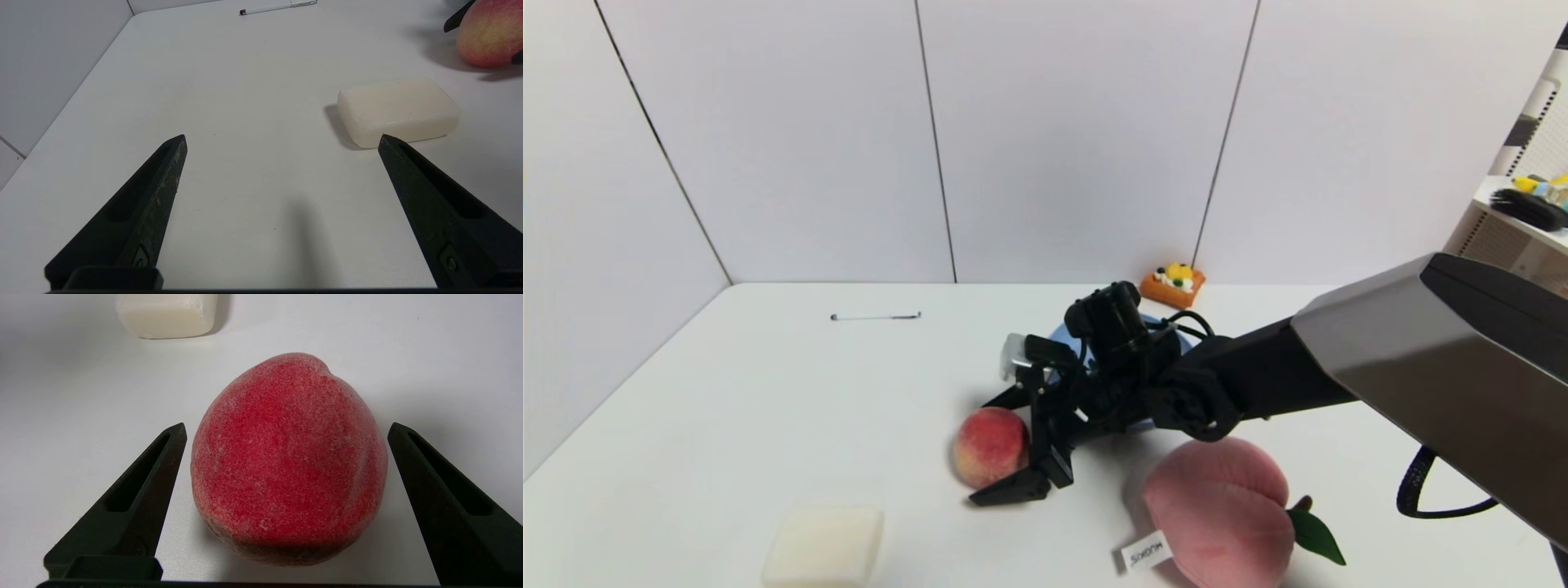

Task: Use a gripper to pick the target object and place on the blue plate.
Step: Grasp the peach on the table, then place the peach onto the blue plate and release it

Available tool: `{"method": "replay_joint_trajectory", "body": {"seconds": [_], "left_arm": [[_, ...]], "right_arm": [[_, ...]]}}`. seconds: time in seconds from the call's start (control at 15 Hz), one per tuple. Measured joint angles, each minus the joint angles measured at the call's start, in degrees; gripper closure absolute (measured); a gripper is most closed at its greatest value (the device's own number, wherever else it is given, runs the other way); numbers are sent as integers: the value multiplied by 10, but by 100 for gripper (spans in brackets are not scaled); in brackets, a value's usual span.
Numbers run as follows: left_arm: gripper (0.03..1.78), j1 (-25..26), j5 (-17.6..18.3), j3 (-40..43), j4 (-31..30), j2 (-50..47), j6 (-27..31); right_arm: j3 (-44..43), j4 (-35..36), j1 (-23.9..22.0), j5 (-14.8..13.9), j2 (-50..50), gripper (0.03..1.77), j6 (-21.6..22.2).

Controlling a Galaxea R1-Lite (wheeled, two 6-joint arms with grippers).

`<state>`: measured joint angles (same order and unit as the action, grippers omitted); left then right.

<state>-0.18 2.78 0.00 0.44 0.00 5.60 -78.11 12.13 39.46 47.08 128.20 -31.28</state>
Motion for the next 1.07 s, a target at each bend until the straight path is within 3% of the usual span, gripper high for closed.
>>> {"method": "replay_joint_trajectory", "body": {"seconds": [0.27, 0.4, 0.53, 1.07], "left_arm": [[12, 0, 0, 0, 0, 0, 0], [12, 0, 0, 0, 0, 0, 0], [12, 0, 0, 0, 0, 0, 0], [12, 0, 0, 0, 0, 0, 0]], "right_arm": [[-1, 3, 0, 1, 1, 10, 2], [-1, 4, 1, 0, 1, 43, 0], [-3, 4, 2, 0, 0, 59, 0], [-2, -3, -3, 0, -20, 63, 4]]}}
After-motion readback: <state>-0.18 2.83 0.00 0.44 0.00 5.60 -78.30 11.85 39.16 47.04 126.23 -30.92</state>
